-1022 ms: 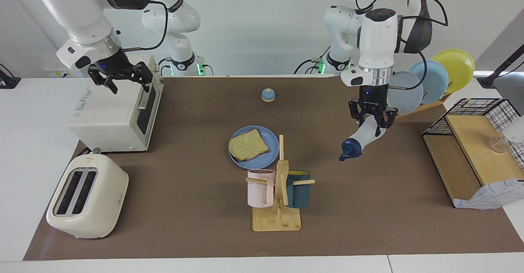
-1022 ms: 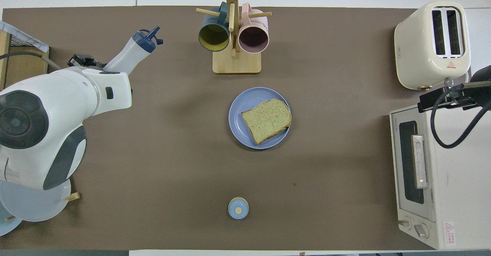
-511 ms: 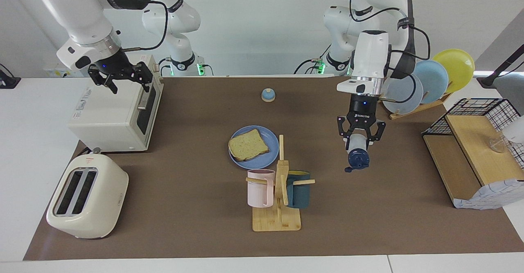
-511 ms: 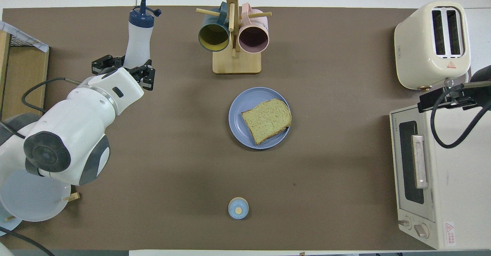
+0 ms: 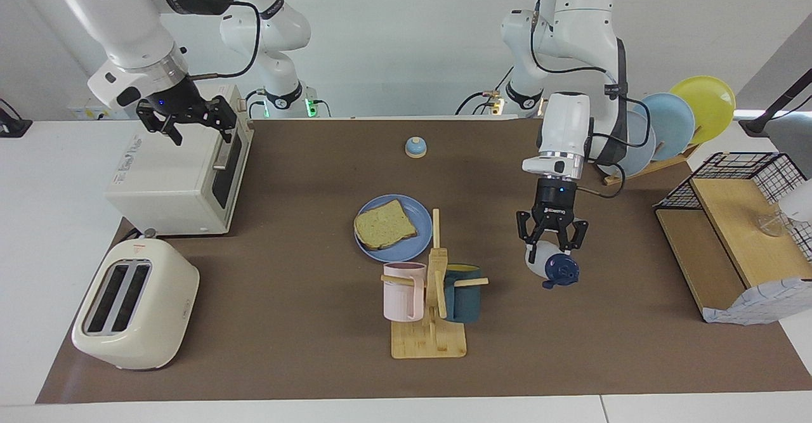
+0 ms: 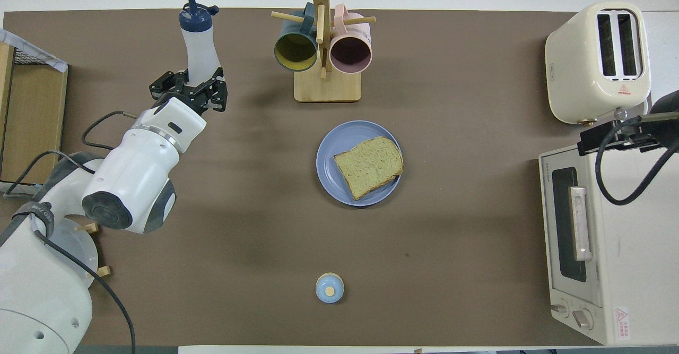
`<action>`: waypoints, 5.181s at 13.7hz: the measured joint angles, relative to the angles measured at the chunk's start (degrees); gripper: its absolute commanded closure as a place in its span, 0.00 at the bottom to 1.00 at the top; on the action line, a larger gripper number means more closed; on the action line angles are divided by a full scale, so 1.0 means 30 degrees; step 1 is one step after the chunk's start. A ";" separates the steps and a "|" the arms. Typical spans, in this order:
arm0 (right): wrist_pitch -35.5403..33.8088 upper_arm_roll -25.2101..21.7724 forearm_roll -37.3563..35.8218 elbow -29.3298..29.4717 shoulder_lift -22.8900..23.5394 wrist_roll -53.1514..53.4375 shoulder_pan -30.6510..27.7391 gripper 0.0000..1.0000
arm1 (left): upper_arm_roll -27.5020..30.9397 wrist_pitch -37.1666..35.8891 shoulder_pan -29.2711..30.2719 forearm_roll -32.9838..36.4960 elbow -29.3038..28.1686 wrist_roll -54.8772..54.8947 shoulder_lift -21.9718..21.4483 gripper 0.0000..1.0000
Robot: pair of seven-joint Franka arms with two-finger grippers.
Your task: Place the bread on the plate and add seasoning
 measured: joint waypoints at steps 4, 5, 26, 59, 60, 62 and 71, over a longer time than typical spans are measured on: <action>0.0000 0.0000 0.0000 0.0000 0.0000 0.0000 0.0000 0.00 | -0.0099 0.0025 -0.0028 -0.1789 0.1358 -0.0026 0.1112 1.00; 0.0000 0.0000 0.0000 0.0000 0.0000 0.0000 0.0000 0.00 | -0.0140 0.0025 -0.0039 -0.2047 0.1740 -0.0026 0.1615 1.00; 0.0000 0.0000 0.0000 0.0000 0.0000 0.0000 0.0000 0.00 | -0.0225 0.0043 -0.0040 -0.0877 0.5167 -0.0037 0.6651 1.00; 0.0000 0.0000 0.0000 0.0000 0.0000 0.0000 -0.0001 0.00 | -0.0227 0.0716 -0.0073 -0.0786 0.2737 -0.0041 0.5477 1.00; 0.0000 0.0000 0.0000 0.0000 0.0000 0.0000 -0.0001 0.00 | -0.0227 0.0716 -0.0073 -0.0786 0.2734 -0.0041 0.5475 1.00; 0.0000 0.0000 0.0000 0.0000 0.0000 0.0000 -0.0001 0.00 | -0.0227 0.0717 -0.0072 -0.0787 0.2716 -0.0042 0.5465 0.94; 0.0000 0.0000 0.0000 0.0000 0.0000 0.0000 -0.0001 0.00 | -0.0200 0.0514 -0.0023 -0.0785 0.1938 -0.0064 0.5510 0.06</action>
